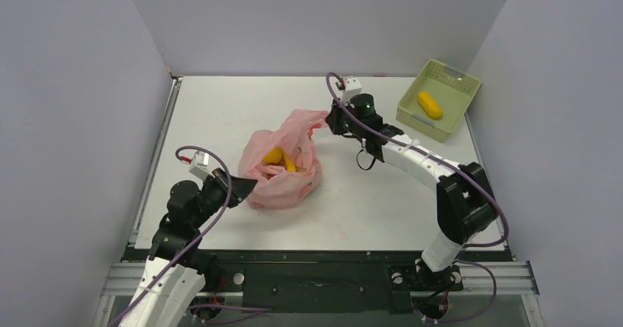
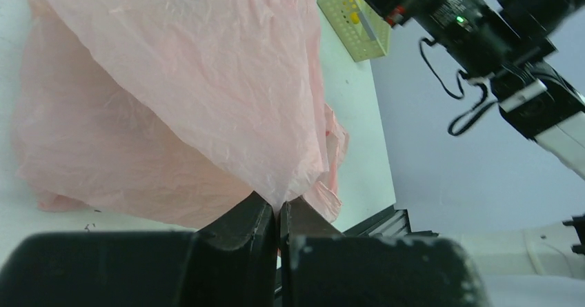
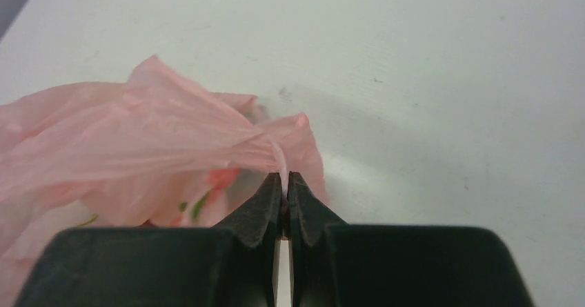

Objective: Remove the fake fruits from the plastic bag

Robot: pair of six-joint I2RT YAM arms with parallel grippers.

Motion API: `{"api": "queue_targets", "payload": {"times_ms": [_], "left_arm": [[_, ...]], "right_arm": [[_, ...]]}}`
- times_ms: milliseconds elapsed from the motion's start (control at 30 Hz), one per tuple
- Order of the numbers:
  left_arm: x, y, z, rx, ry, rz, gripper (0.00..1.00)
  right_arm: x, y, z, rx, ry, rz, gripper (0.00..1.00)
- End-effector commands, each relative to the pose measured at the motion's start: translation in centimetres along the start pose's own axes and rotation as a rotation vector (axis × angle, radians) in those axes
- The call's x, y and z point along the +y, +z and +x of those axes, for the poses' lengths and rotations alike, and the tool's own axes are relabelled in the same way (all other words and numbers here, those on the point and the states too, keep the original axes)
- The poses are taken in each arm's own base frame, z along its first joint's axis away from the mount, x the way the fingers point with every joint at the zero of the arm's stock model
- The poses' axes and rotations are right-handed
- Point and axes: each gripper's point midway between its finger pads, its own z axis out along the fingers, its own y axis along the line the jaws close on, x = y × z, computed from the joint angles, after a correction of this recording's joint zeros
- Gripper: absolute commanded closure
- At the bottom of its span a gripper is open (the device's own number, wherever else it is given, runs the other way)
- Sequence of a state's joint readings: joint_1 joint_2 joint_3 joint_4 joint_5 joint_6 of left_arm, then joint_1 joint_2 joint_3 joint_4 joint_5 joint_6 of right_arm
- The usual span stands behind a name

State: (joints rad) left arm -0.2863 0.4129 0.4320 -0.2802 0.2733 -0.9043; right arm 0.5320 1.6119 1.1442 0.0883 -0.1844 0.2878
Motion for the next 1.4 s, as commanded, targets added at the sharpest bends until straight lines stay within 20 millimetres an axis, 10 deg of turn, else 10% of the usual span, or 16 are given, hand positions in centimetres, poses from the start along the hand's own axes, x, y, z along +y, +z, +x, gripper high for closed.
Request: {"api": "queue_targets", "payload": {"times_ms": [0, 100, 367, 800, 1100, 1367], "left_arm": [[-3.3, -0.3, -0.7, -0.004, 0.033, 0.152, 1.00], [-4.1, -0.3, -0.7, -0.011, 0.016, 0.215, 1.00], [-4.6, -0.1, -0.4, -0.013, -0.027, 0.290, 1.00], [-4.9, -1.6, 0.1, 0.115, 0.014, 0.165, 0.59], [-4.7, -4.2, -1.0, 0.168, 0.166, -0.007, 0.56], [-5.4, -5.2, -1.4, 0.162, 0.167, -0.016, 0.56]], "right_arm": [[-4.0, 2.5, -0.3, 0.050, -0.080, 0.188, 1.00], [-6.4, 4.3, 0.7, 0.098, -0.039, 0.288, 1.00], [-3.5, 7.4, 2.4, 0.284, -0.027, 0.192, 1.00], [0.9, -8.7, -0.2, 0.197, -0.114, 0.324, 0.22], [14.8, -11.0, 1.4, 0.024, -0.064, -0.269, 0.14], [18.7, -7.0, 2.4, 0.110, -0.014, -0.582, 0.11]]}}
